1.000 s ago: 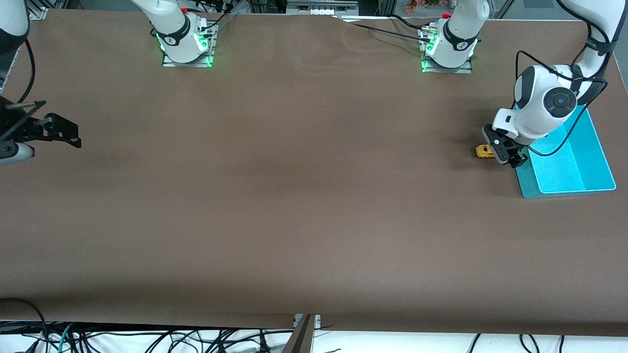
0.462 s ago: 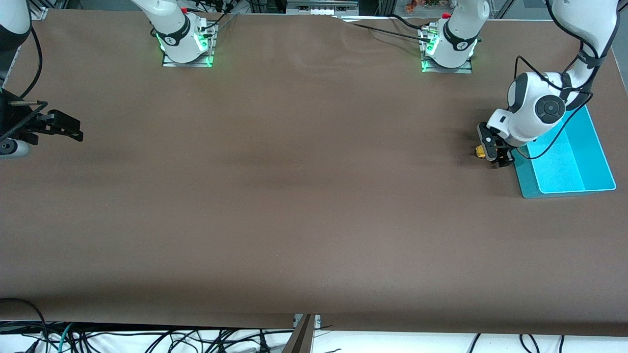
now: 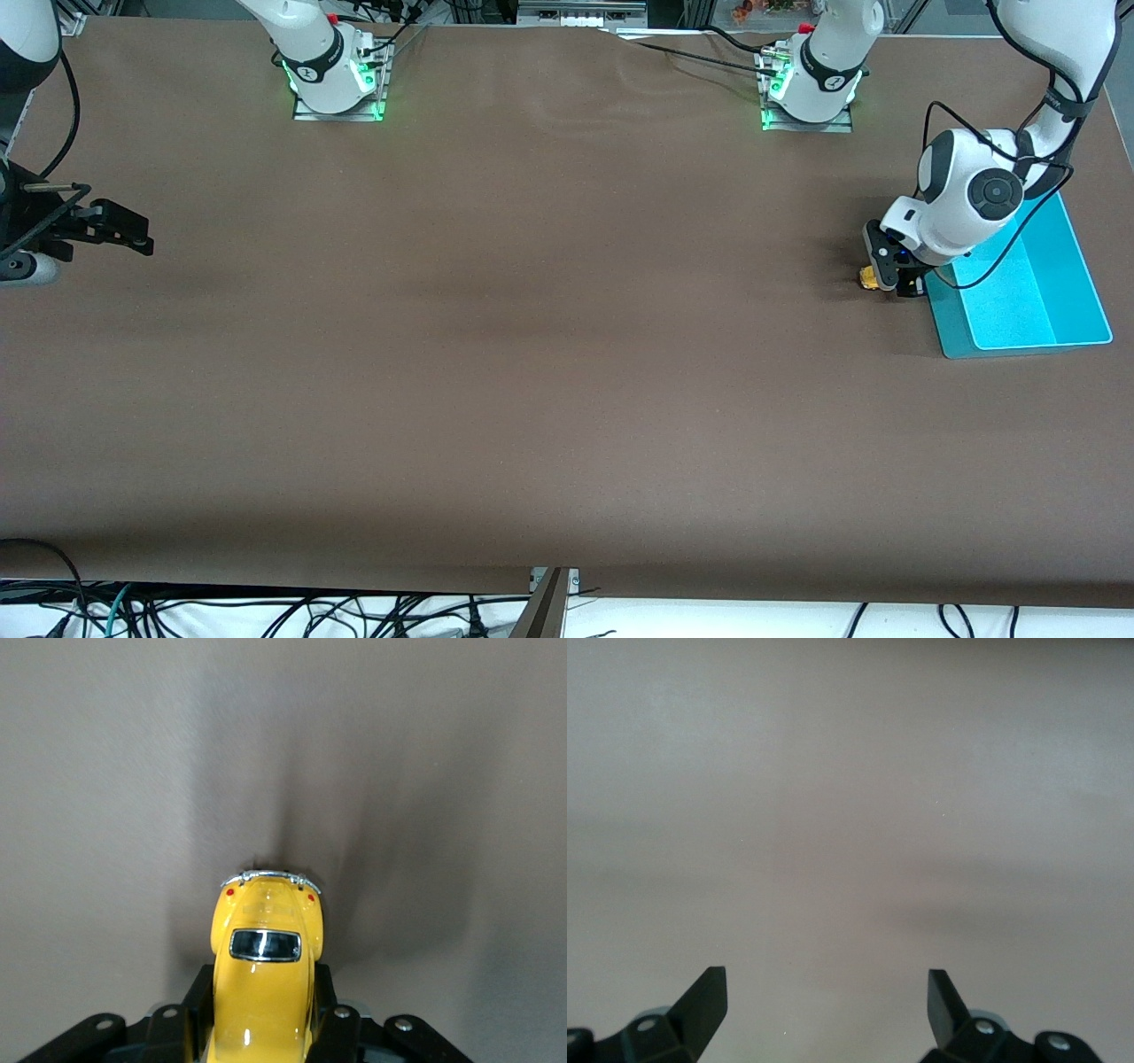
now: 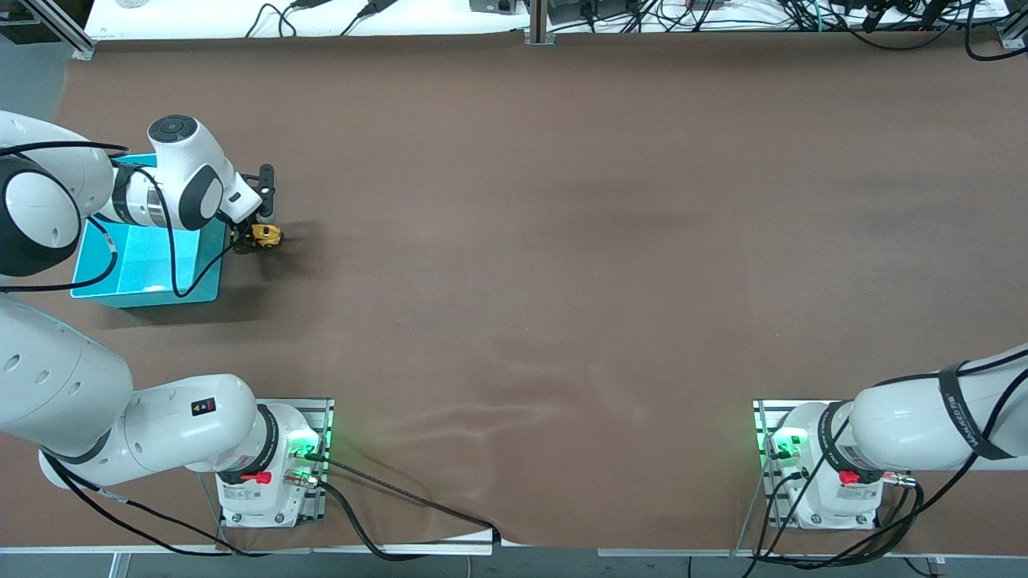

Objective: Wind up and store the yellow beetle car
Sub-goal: 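Close the left gripper around the yellow car, then lift the car with the left gripper and lower it into the cyan bin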

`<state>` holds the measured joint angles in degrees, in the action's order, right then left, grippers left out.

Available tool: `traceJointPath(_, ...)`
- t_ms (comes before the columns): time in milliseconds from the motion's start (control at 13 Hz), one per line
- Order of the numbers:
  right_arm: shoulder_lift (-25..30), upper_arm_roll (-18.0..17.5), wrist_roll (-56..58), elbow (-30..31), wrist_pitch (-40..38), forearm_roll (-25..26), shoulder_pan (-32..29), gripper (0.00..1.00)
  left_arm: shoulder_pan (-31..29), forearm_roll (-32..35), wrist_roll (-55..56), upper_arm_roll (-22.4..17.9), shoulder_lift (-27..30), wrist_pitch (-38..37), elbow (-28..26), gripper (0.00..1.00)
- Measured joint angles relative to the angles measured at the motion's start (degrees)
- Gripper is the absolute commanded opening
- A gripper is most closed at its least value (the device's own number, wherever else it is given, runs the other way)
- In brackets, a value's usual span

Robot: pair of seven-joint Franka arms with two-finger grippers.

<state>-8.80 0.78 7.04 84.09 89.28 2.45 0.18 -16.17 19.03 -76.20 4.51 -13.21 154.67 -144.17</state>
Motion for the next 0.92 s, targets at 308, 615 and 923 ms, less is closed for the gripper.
traceJointPath(308,0.0,0.0,0.0,0.0,0.0,0.0,0.0,1.00,0.0,-2.4,-0.7,3.6,3.5,-2.8,3.5,0.00)
traceJointPath(615,0.0,0.0,0.0,0.1,0.0,0.0,0.0,1.00,0.0,-9.0,-7.2,5.7,5.9,-27.5,17.6,0.00)
traceJointPath(923,0.0,0.0,0.0,0.2,0.0,0.0,0.0,1.00,-2.1,-9.1,-18.6,2.2,7.3,-35.8,22.9,0.00)
